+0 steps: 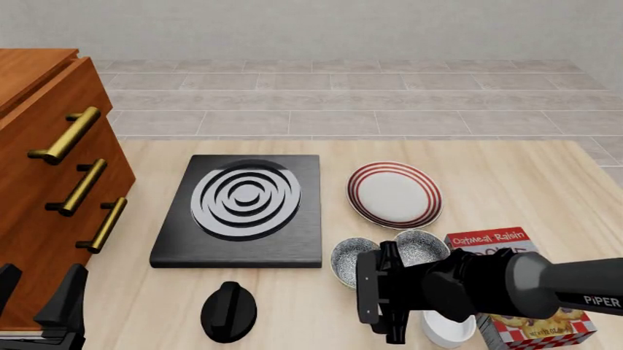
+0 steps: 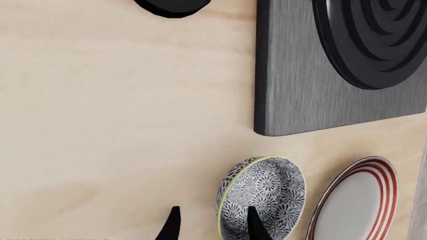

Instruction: Pick the akita bowl from table center and place it on the plate.

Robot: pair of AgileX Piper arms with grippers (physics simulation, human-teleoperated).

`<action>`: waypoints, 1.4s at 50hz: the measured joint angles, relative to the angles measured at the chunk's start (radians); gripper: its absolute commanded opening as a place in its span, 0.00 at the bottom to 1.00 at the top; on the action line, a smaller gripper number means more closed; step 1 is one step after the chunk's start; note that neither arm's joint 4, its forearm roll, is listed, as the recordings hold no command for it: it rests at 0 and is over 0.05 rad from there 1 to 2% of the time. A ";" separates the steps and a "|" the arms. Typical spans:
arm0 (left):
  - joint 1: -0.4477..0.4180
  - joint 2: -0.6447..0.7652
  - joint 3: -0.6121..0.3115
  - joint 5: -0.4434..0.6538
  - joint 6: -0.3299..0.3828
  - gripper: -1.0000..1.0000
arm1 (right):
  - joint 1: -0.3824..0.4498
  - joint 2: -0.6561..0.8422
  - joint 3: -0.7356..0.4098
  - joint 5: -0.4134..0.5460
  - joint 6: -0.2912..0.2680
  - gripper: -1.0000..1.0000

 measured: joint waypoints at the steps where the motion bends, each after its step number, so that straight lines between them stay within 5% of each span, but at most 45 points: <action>1: 0.000 0.000 0.000 0.000 0.000 1.00 | 0.001 0.000 0.000 0.001 0.001 1.00; 2: 0.000 0.000 0.000 0.000 0.000 1.00 | 0.002 0.000 0.000 0.002 0.003 1.00; 3: 0.000 0.000 0.000 0.000 0.000 1.00 | 0.005 0.000 0.001 0.002 0.005 0.00; 30: 0.000 0.000 0.000 0.000 0.000 1.00 | 0.065 -0.046 0.007 0.014 0.020 0.00; 53: 0.000 0.000 0.000 0.000 0.000 1.00 | -0.015 -0.168 -0.062 0.094 -0.038 0.00; 70: 0.000 0.000 0.000 0.000 0.000 1.00 | -0.125 -0.163 -0.230 0.159 0.040 0.00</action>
